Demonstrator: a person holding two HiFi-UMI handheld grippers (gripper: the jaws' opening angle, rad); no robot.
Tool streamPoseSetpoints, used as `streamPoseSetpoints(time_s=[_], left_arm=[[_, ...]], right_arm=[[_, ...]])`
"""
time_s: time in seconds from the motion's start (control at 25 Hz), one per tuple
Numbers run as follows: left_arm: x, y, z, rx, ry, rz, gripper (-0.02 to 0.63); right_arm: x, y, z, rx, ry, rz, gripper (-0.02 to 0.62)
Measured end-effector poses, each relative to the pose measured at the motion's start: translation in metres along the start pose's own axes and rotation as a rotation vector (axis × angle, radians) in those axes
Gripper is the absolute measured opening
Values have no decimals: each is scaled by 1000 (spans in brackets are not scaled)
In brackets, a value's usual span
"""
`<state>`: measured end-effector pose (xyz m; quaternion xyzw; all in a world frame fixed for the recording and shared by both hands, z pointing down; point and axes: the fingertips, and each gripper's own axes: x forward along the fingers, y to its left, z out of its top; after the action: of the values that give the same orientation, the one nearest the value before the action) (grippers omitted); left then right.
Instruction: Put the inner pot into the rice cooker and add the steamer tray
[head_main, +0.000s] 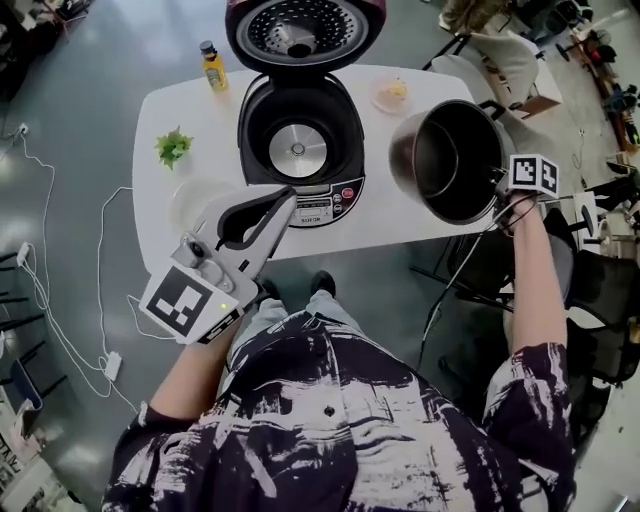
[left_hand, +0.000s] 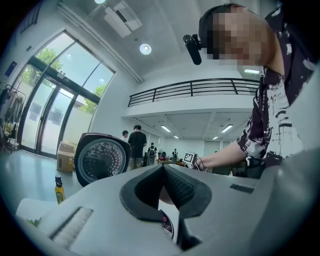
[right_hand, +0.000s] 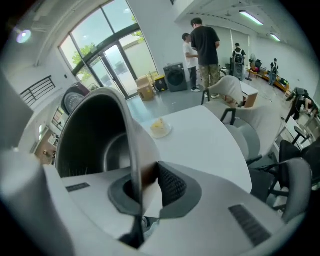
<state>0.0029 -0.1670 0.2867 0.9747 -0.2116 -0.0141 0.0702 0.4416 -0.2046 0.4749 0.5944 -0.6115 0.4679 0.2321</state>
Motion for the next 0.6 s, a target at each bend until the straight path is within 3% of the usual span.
streamPoseSetpoints(time_s=[0.32, 0.6], left_arm=[[-31, 7, 11, -8, -44, 40, 5], [-55, 17, 11, 13, -56, 90, 5]], right_arm=[[-7, 154, 71, -190, -22, 182, 5], [53, 260, 74, -248, 65, 308, 6]])
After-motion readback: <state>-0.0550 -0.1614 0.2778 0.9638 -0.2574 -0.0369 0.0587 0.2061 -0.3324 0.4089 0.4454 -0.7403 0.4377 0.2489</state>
